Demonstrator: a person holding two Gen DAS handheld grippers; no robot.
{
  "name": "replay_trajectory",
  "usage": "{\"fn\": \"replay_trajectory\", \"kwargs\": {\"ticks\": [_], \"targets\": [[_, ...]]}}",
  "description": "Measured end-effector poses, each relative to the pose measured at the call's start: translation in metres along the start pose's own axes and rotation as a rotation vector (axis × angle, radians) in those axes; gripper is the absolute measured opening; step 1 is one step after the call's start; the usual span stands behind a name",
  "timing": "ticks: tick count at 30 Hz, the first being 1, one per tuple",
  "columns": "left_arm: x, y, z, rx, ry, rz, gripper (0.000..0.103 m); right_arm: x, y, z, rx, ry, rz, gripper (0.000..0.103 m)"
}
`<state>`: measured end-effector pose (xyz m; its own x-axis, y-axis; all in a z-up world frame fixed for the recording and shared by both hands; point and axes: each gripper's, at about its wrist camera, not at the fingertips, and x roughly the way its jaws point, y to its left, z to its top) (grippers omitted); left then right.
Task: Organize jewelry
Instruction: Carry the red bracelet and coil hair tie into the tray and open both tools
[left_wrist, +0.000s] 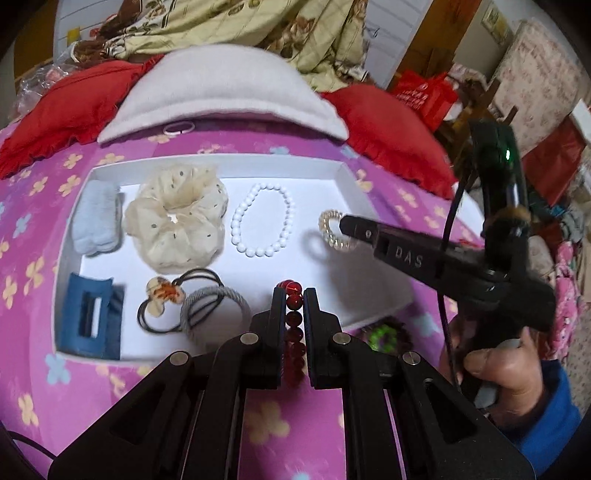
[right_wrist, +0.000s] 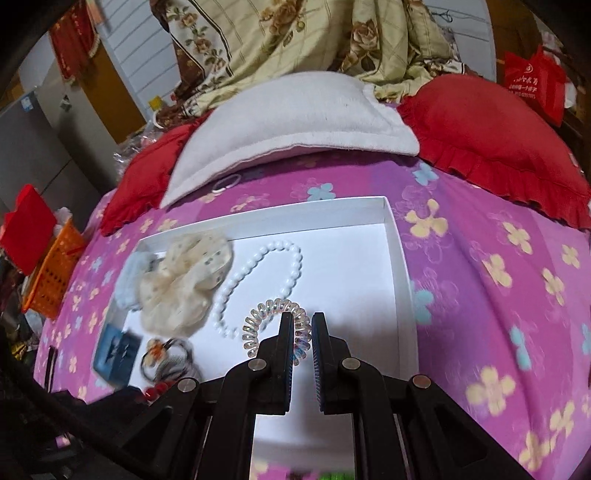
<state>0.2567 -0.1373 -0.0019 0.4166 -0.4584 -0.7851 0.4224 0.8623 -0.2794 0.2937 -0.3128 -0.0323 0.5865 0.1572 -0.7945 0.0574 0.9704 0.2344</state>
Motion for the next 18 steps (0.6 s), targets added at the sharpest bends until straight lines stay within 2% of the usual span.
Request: {"fn": "replay_trajectory", "kwargs": {"ticks": [10, 16, 17, 18], "targets": [[0.042, 0.014, 0.025, 0.01, 0.022, 0.088, 0.008, 0.043, -0.003, 0.028, -0.028, 0.047, -0.092, 0.009], [0.038, 0.022, 0.028, -0.015, 0.023, 0.056, 0.009, 0.046, -0.007, 0.033, -0.02, 0.059, -0.093, 0.009], [0.033, 0.022, 0.028, -0.025, 0.016, 0.052, 0.009, 0.044, -0.008, 0.034, -0.017, 0.059, -0.096, 0.016], [0.029, 0.022, 0.028, -0.029, 0.007, 0.051, 0.009, 0.043, -0.008, 0.034, -0.014, 0.056, -0.096, 0.029]]}}
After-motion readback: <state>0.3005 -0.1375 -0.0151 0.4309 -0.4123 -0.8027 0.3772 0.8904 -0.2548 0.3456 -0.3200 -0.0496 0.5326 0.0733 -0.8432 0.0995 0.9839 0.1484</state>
